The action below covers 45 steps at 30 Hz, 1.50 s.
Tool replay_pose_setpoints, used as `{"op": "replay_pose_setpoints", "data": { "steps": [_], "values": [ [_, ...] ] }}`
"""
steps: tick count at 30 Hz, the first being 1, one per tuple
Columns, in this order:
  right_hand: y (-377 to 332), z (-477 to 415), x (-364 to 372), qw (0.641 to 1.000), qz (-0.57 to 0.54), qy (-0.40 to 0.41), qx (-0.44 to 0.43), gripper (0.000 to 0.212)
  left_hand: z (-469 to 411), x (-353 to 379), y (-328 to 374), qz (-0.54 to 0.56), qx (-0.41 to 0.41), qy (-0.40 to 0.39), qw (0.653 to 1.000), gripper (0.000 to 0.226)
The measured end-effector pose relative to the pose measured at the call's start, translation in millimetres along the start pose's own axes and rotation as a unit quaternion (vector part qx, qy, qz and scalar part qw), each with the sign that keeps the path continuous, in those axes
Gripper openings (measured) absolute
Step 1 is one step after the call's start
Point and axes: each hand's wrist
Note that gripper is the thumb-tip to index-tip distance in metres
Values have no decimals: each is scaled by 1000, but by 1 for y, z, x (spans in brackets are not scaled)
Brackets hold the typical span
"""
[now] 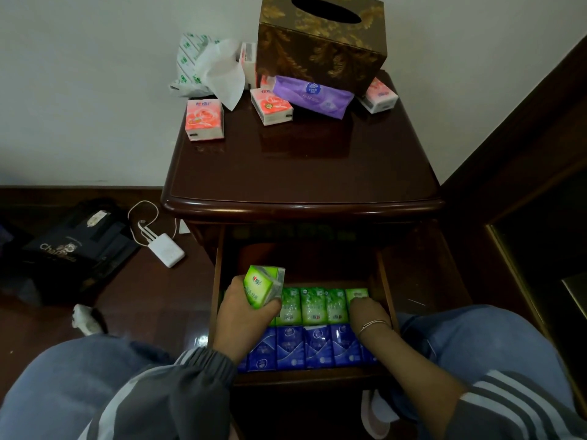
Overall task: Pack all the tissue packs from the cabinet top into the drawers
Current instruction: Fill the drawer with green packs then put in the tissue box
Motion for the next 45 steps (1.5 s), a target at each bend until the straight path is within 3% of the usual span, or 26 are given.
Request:
{"op": "replay_pose_setpoints", "data": {
  "steps": [5,7,8,10,11,13,16,20,23,26,28,30,33,36,38,40,42,45],
  "values": [
    [2,3,-16,996,-62,-62,17,30,3,4,7,-3,11,-1,1000,42],
    [-2,8,-34,976,-207,-39,54,28,4,6,10,1,9,-8,1000,42],
    [-7,15,-45,937,-336,-45,79,29,4,8,12,1,10,-14,1000,42],
    [-20,33,-71,801,-582,-101,99,31,6,11,14,9,10,-38,999,41],
    [-23,40,-82,749,-646,-124,83,32,8,13,14,18,10,-53,998,41],
    [-24,52,-99,695,-701,-155,46,36,12,15,17,31,11,-83,996,41],
    [-18,61,-115,672,-721,-167,30,36,18,17,23,74,-13,-133,988,51],
    [-13,62,-118,683,-714,-147,45,37,27,13,36,110,-15,-194,975,57],
    [-10,61,-118,720,-682,-124,26,34,27,14,33,135,-24,-201,970,71],
    [-16,59,-115,761,-646,-41,32,32,27,17,33,218,-90,-179,955,69],
    [-25,60,-110,764,-644,6,19,34,25,18,36,244,-113,-144,952,63],
    [-36,61,-104,763,-646,14,-9,35,22,18,36,229,-111,-122,959,67],
    [-40,58,-99,799,-600,16,-39,44,20,16,35,220,-122,-151,956,71],
    [-29,47,-101,787,-616,-11,-23,47,19,12,36,244,-143,-178,943,63],
    [-13,34,-103,784,-621,-6,13,46,14,9,37,229,-147,-126,954,51],
    [7,18,-100,837,-539,81,48,47,5,5,34,178,-156,-36,971,38],
    [21,9,-88,902,-400,145,67,47,-1,0,30,140,-182,2,973,46],
    [21,7,-59,968,-224,100,52,46,-2,1,29,122,-195,-7,973,61]
  ]
}}
Point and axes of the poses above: each hand's wrist, its own z-axis away from the middle knuckle, its own x-axis out of the palm, y = z × x, and after that the axes turned 12 degrees about y, right-handed
